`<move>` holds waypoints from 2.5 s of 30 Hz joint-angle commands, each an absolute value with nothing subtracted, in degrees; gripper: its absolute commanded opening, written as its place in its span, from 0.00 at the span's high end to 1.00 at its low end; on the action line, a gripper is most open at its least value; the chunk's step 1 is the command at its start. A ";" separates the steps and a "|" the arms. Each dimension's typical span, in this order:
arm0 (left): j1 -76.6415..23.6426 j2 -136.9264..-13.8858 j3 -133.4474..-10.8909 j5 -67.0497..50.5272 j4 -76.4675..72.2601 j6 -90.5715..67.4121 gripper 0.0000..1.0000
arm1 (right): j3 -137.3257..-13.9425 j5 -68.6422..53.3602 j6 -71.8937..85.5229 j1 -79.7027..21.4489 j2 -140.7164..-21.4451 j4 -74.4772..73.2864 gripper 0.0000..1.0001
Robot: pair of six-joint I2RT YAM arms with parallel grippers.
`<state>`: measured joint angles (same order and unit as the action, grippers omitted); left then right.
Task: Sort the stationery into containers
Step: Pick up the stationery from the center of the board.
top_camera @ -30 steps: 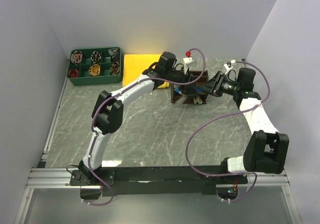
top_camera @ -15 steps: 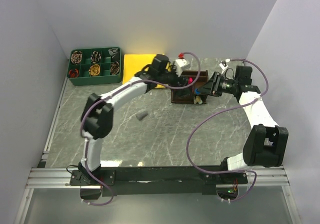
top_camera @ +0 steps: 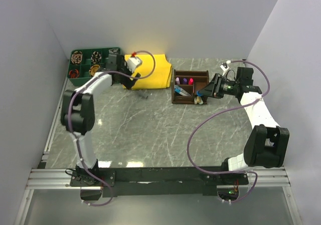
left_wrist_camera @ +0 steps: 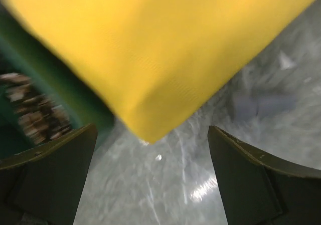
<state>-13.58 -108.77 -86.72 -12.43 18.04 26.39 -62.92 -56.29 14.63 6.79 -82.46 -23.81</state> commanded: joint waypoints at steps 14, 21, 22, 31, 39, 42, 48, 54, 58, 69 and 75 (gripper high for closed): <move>-17.23 -117.34 -93.17 -27.15 22.41 49.39 0.04 | -59.33 -55.81 12.48 9.49 -78.40 -24.17 1.00; -18.90 -117.50 -95.43 -32.95 30.13 55.98 0.10 | -59.94 -55.90 12.39 9.67 -79.27 -24.17 1.00; -18.90 -118.73 -96.32 -33.39 31.36 56.25 0.11 | -60.20 -55.90 12.31 9.93 -79.36 -24.08 1.00; -20.13 -121.65 -99.15 -36.03 42.19 56.60 0.25 | -59.33 -56.25 12.48 10.11 -78.93 -23.47 1.00; -22.76 -119.09 -89.48 -34.46 34.99 53.01 0.24 | -58.45 -56.51 13.27 10.28 -79.01 -22.41 1.00; -23.03 -119.97 -88.94 -32.35 30.86 50.72 0.24 | -59.06 -56.60 13.36 10.28 -79.28 -22.76 1.00; -23.20 -121.38 -90.88 -29.71 29.09 46.15 0.26 | -58.80 -56.86 13.27 10.37 -78.84 -22.85 1.00; -23.82 -119.36 -90.61 -29.62 31.19 39.56 0.20 | -57.66 -57.13 13.71 10.46 -78.22 -22.24 1.00; -24.26 -119.44 -94.56 -25.52 33.93 25.64 0.19 | -57.83 -57.22 13.62 10.63 -77.96 -22.59 1.00; -26.89 -122.87 -105.12 -20.31 45.17 2.30 0.18 | -57.22 -57.66 13.45 11.25 -78.05 -22.24 1.00; -29.79 -122.17 -100.29 -14.33 45.35 -7.80 0.40 | -58.10 -58.18 12.83 12.22 -78.14 -23.20 1.00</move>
<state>-28.21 -122.76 -102.89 -18.68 43.29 1.61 -57.63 -56.51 13.58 11.09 -79.94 -23.86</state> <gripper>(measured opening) 0.614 0.397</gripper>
